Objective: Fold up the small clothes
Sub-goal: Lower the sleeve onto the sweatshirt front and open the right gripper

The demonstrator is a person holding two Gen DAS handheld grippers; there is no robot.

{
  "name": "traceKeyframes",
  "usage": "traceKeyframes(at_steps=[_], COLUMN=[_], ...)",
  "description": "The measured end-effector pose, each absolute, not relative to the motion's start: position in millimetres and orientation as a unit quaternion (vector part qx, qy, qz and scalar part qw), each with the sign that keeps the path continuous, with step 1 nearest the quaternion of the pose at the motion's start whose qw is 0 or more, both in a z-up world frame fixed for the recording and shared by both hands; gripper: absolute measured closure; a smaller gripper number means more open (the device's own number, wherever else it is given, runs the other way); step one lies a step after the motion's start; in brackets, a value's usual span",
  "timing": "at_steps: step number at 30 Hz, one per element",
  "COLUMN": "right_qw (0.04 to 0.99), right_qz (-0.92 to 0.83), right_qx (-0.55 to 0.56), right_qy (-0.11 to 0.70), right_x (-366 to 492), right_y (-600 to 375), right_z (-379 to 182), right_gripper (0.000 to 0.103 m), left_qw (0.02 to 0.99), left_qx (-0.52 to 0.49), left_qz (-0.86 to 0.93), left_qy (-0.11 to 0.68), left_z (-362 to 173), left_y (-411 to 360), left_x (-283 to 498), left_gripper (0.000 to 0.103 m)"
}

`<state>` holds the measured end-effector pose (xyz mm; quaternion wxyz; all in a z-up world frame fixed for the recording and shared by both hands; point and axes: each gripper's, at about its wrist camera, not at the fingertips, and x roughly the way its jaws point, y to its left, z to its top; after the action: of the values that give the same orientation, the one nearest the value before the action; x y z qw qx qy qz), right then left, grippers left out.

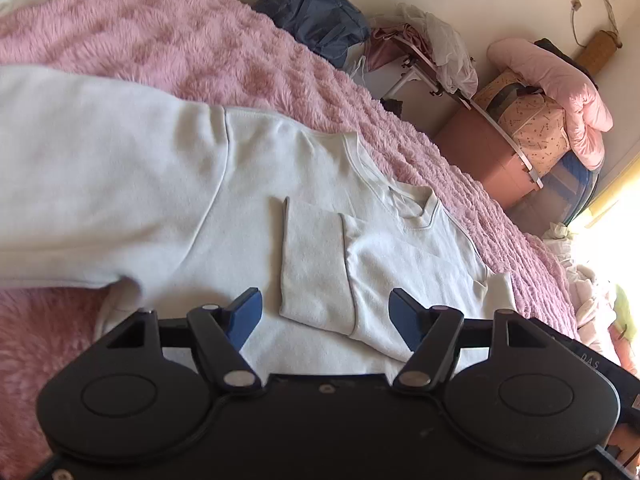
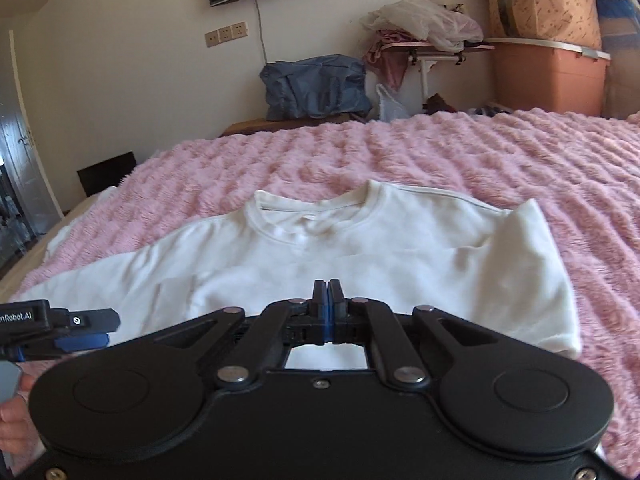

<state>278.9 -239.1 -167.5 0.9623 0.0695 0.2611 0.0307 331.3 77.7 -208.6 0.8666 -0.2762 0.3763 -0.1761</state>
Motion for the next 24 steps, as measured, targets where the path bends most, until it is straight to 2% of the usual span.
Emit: traceKeyframes(at_steps=[6,13,14,15,16,17,24], right_qw=[0.962,0.958,0.958,0.958,0.958,0.957,0.957], right_qz=[-0.038,-0.049,-0.048,-0.047,-0.047,-0.049,-0.062], right_qx=[0.041,0.045,0.047,0.050,0.052,0.053,0.042], right_qy=[0.269,0.278,0.279,0.279,0.279,0.280,0.279], right_x=[279,285,285,285,286,287,301], right_y=[-299,-321,-321,-322,-322,-322,-322], right_z=[-175,-183,-185,-186,-187,-189,-188], right_gripper=[0.101,0.100,0.100,0.100,0.100,0.100,0.100], left_qw=[0.849,0.834,0.836,0.838,0.838,0.836,0.858], left_qx=[-0.317,-0.358,-0.357,-0.355,-0.353,-0.359,-0.350], left_qz=[-0.165,-0.178,-0.174,-0.172,-0.173,-0.175,-0.196], left_qy=[0.390,0.380,0.378,0.377,0.377,0.376,0.320], left_z=[-227,-232,-232,-231,-231,-233,-214], left_y=[73,69,69,68,68,71,78], left_x=[351,365,365,365,365,366,355], left_gripper=[0.032,0.039,0.054,0.089,0.103,0.100,0.100])
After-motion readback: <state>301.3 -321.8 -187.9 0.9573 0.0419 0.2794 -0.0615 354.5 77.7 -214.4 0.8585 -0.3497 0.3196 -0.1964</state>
